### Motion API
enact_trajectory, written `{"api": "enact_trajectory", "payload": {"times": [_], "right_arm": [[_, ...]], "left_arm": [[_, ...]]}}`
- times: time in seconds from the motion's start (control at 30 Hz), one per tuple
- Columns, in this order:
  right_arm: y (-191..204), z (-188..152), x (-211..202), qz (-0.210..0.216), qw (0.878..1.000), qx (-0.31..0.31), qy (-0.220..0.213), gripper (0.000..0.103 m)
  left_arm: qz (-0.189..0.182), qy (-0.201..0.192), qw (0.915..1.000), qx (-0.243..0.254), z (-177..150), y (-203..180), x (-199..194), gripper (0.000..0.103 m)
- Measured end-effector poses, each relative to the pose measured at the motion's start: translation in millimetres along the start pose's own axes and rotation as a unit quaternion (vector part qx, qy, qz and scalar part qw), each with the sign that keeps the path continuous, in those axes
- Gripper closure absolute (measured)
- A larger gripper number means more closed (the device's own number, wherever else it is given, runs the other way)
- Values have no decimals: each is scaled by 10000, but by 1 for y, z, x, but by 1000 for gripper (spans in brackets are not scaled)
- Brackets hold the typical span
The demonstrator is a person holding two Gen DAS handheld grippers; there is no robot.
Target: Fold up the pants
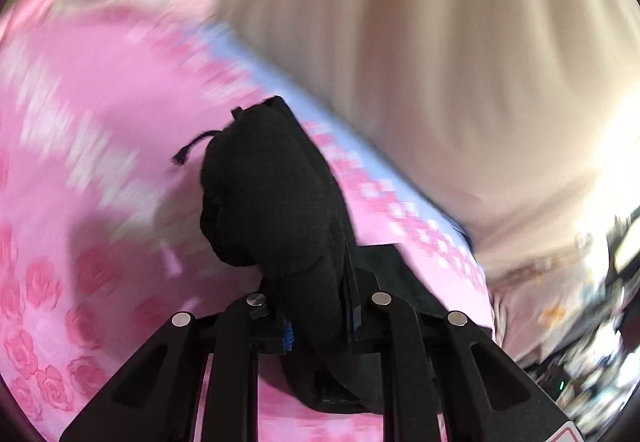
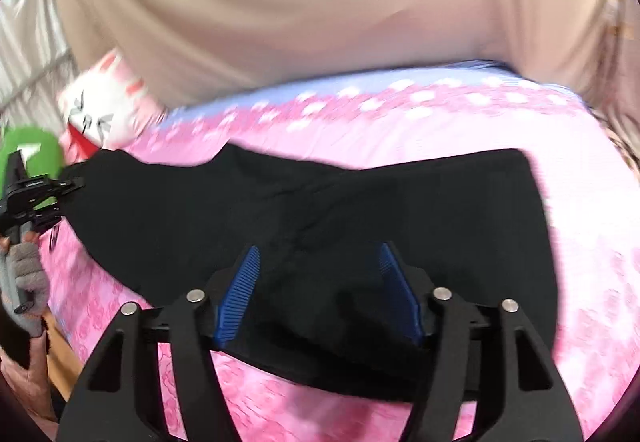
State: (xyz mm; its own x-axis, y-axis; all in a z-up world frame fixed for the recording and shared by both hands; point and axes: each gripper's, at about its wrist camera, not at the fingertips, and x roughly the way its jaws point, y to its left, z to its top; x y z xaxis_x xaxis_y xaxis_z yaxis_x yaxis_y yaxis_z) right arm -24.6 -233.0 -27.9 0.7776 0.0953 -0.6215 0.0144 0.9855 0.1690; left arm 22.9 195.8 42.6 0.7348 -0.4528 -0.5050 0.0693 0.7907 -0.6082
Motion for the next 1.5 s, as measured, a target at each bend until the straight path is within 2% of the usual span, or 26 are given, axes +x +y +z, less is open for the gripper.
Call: {"api": "enact_trajectory", "payload": {"times": [0.07, 0.17, 0.2, 0.27, 0.3, 0.33, 0.4, 0.47, 0.6, 0.73, 0.9, 0.93, 0.97, 1.0, 1.03, 1.1, 1.2, 1.27, 1.33, 1.4, 1.43, 1.5], "right_arm": [[-16, 1, -11, -58, 9997, 239, -88, 42], [-35, 2, -14, -72, 9988, 474, -128, 42], [-41, 0, -14, -93, 9984, 531, -140, 41], [-51, -5, -11, -134, 9974, 696, -85, 39], [-56, -8, -10, -138, 9967, 802, -47, 39], [-59, -11, -12, -120, 9961, 868, -40, 39], [-66, -15, -19, 39, 9950, 999, -47, 38], [-70, -16, -22, 271, 9935, 1107, -58, 34], [-71, -12, -12, 680, 9888, 1326, 58, 16], [-72, -3, 24, 1133, 9796, 1628, 311, 15], [-65, 7, 70, 1073, 9736, 1916, 622, 12], [-61, 9, 78, 1090, 9733, 1898, 695, 14], [-54, 10, 84, 1060, 9745, 1840, 724, 22], [-48, 12, 90, 1091, 9747, 1778, 798, 56], [-43, 13, 94, 1122, 9742, 1761, 856, 71], [-26, 29, 76, 1018, 9819, 1509, 524, 83], [-7, 60, 22, 1395, 9822, 1244, -181, 85], [1, 74, -18, 1286, 9855, 898, -650, 85], [-8, 73, -44, 1022, 9876, 806, -873, 85], [-35, 54, -54, 449, 9909, 967, -819, 85], [-57, 36, -49, 66, 9916, 1146, -596, 85], [-89, 9, -32, -261, 9878, 1535, -76, 84]], "left_arm": [[-188, -107, 9979, 616, -2, -51, -10, 90], [-584, 3, 9857, 1580, -24, -134, -9, 89], [-686, 167, 9802, 1848, -38, -159, 0, 84], [-971, 528, 9713, 2105, -65, -187, 21, 54], [-1035, 678, 9681, 2181, -81, -196, 34, 34], [-944, 714, 9683, 2199, -91, -199, 41, 34], [-729, 748, 9680, 2280, -108, -201, 48, 34], [-688, 822, 9706, 2155, -111, -190, 47, 33], [-400, 751, 9798, 1808, -106, -157, 37, 31], [-137, 644, 9871, 1457, -96, -124, 25, 31], [16, 575, 9919, 1135, -90, -89, 16, 31], [23, 585, 9923, 1087, -91, -83, 16, 30], [21, 593, 9925, 1065, -90, -81, 15, 30], [24, 610, 9928, 1028, -90, -77, 15, 30], [21, 633, 9931, 989, -91, -73, 15, 30], [-14, 678, 9931, 958, -90, -69, 17, 30], [-62, 663, 9930, 976, -88, -70, 15, 30], [-158, 647, 9929, 985, -87, -72, 14, 30], [-247, 660, 9925, 997, -87, -75, 15, 28], [-325, 729, 9920, 981, -90, -78, 22, 26], [-353, 785, 9914, 982, -92, -80, 27, 26], [-450, 964, 9894, 984, -98, -86, 42, 26]]}}
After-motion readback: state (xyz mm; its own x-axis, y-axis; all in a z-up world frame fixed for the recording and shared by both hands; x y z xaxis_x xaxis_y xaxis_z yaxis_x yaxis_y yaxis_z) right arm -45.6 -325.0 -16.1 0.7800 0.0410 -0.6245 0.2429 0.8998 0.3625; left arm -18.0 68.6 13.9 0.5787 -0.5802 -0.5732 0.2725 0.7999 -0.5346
